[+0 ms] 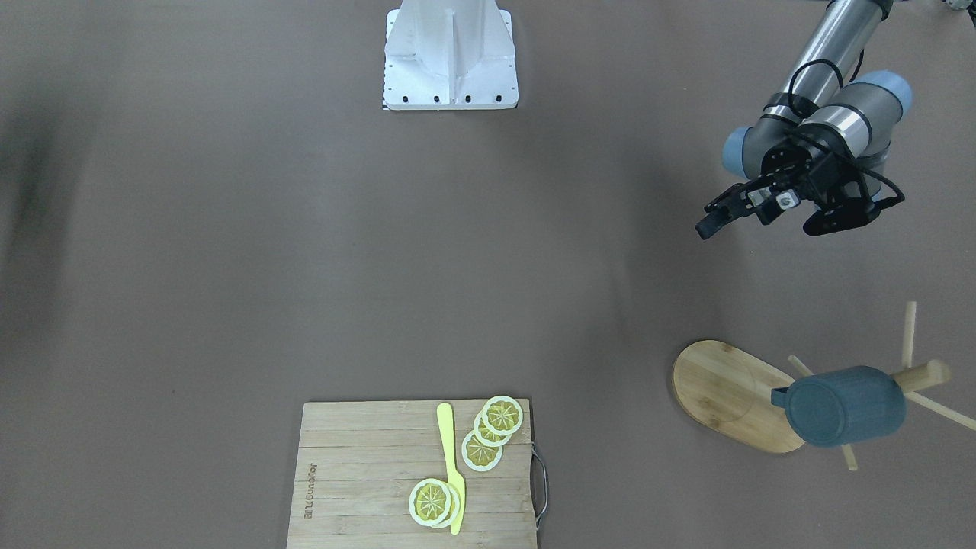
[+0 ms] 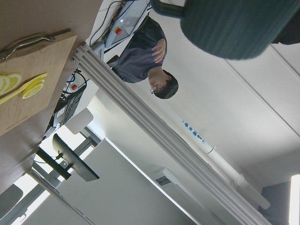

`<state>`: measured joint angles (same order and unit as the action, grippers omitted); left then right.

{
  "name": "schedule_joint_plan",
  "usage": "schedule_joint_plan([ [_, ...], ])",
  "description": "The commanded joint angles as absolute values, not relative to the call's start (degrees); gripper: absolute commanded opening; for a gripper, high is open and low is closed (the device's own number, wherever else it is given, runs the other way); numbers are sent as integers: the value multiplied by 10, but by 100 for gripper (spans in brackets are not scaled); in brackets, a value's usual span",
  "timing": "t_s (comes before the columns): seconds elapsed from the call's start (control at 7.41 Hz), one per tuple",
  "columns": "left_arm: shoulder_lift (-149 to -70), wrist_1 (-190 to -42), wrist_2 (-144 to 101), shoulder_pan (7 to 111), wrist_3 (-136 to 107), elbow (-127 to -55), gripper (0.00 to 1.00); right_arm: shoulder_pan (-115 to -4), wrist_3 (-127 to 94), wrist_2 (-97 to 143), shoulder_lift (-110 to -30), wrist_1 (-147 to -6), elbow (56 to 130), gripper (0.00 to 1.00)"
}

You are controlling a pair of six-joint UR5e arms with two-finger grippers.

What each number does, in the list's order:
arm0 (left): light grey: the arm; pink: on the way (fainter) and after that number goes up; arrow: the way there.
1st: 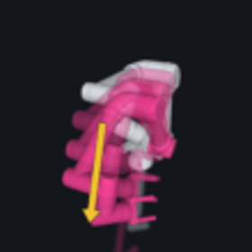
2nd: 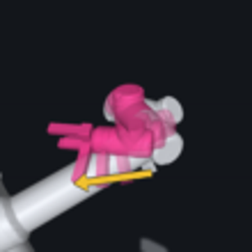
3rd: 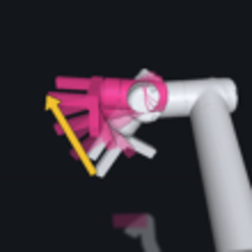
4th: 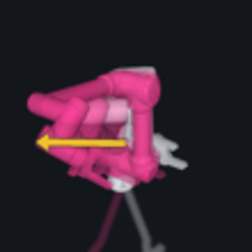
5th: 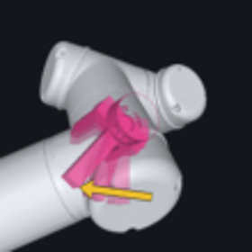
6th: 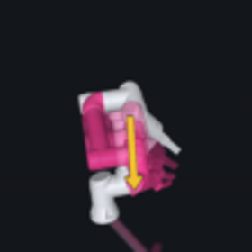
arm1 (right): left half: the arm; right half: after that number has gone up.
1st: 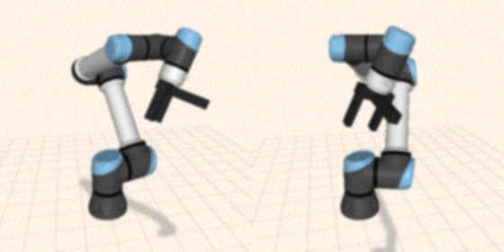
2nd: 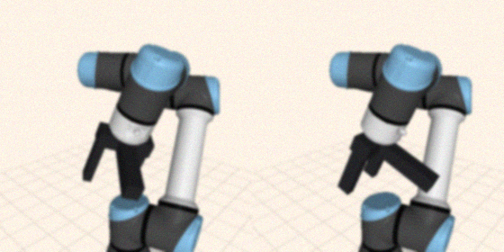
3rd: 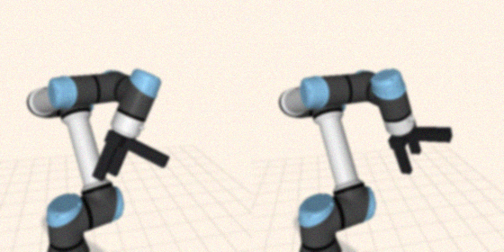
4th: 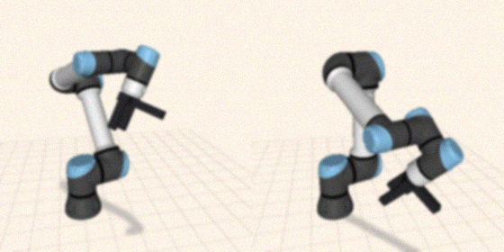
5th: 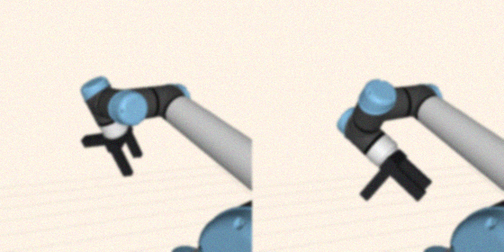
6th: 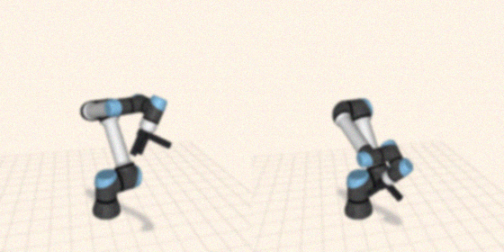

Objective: Hang cup on storage rack
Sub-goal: 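Open the left gripper and pull it back away from the stand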

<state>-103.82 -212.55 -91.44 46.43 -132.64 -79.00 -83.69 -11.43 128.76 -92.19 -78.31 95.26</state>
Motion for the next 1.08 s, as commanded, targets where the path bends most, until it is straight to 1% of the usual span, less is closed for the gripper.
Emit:
schedule_joint_plan([
  [0.0,-972,-2124,-947,462,-993,-815,98,-837,-114,1288,-923,-783,951,100],
  [0.14,-938,-2115,-947,462,-827,-815,99,-837,-114,1288,-924,-783,951,100],
  [0.4,-915,-2032,-946,462,-574,-815,99,-837,-114,1288,-925,-783,949,100],
  [0.68,-874,-1965,-943,474,-397,-816,99,-838,-114,1288,-925,-783,948,100],
  [0.81,-848,-1909,-942,502,-303,-834,99,-837,-114,1288,-925,-783,948,100],
  [0.94,-826,-1832,-944,547,-220,-870,98,-837,-114,1288,-925,-783,947,100],
])
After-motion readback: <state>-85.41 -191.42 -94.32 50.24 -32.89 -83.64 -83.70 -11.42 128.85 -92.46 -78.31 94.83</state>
